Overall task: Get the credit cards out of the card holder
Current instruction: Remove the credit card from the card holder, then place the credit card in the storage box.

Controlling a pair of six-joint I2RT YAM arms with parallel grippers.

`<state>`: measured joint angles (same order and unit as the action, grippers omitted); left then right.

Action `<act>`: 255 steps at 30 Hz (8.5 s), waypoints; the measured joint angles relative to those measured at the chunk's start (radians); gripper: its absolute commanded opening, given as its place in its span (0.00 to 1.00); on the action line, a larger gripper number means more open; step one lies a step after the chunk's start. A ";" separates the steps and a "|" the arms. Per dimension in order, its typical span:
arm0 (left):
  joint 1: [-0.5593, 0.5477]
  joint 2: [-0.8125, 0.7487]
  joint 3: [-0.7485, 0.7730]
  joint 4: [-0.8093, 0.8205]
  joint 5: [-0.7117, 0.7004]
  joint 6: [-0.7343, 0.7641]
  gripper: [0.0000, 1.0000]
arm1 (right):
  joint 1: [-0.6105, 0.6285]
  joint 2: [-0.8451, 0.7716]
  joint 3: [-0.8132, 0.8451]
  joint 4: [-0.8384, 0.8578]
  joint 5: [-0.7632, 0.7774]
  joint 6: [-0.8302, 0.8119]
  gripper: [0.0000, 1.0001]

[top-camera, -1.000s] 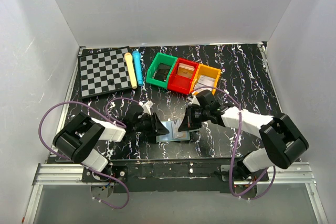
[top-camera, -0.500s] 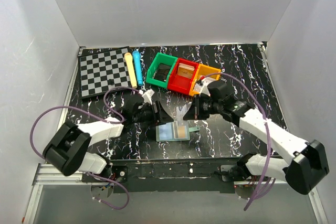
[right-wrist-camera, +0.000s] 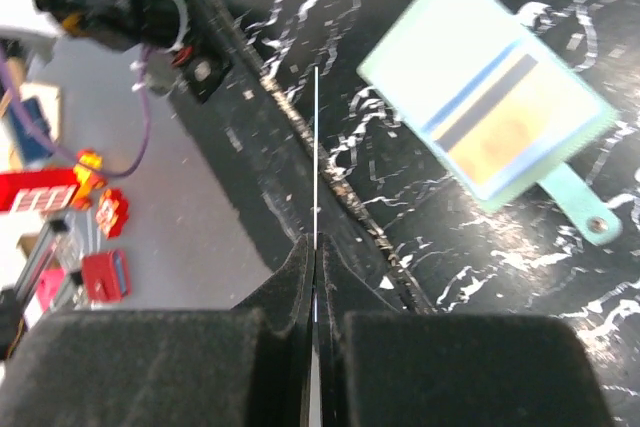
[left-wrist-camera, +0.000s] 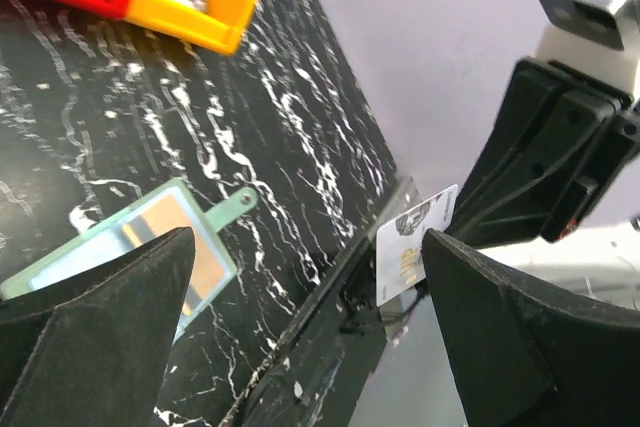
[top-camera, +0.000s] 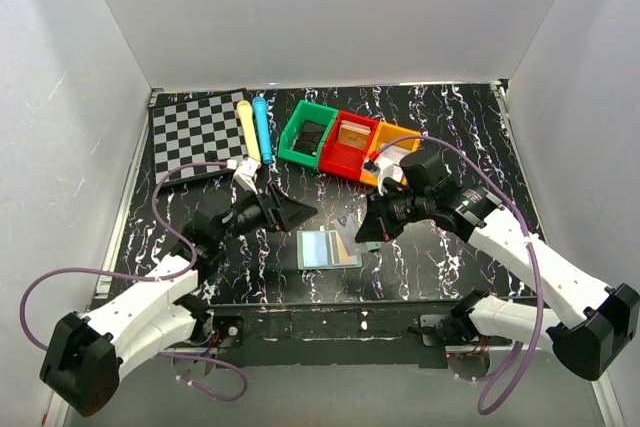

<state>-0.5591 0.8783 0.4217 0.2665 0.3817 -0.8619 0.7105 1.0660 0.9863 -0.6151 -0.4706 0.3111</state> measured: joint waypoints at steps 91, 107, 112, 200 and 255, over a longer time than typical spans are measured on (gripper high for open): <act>-0.112 0.037 -0.106 0.504 0.386 -0.014 0.00 | -0.009 -0.052 -0.101 0.354 -0.303 0.182 0.14; -0.088 -0.055 -0.082 0.245 0.272 0.024 0.56 | -0.093 -0.081 -0.090 0.281 -0.270 0.180 0.01; -0.030 -0.187 -0.063 0.073 0.180 0.052 0.55 | -0.157 -0.040 0.107 0.061 -0.074 0.147 0.01; -0.019 0.004 -0.115 0.068 0.203 0.015 0.35 | -0.427 0.784 0.408 0.008 0.046 -1.102 0.01; -0.019 0.011 -0.122 0.070 0.203 0.013 0.34 | -0.361 0.861 0.484 0.090 0.409 -1.036 0.01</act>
<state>-0.5781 0.8894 0.2996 0.3367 0.5850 -0.8490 0.3492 1.9270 1.4700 -0.5251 -0.0620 -0.7250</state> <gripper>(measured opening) 0.347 0.021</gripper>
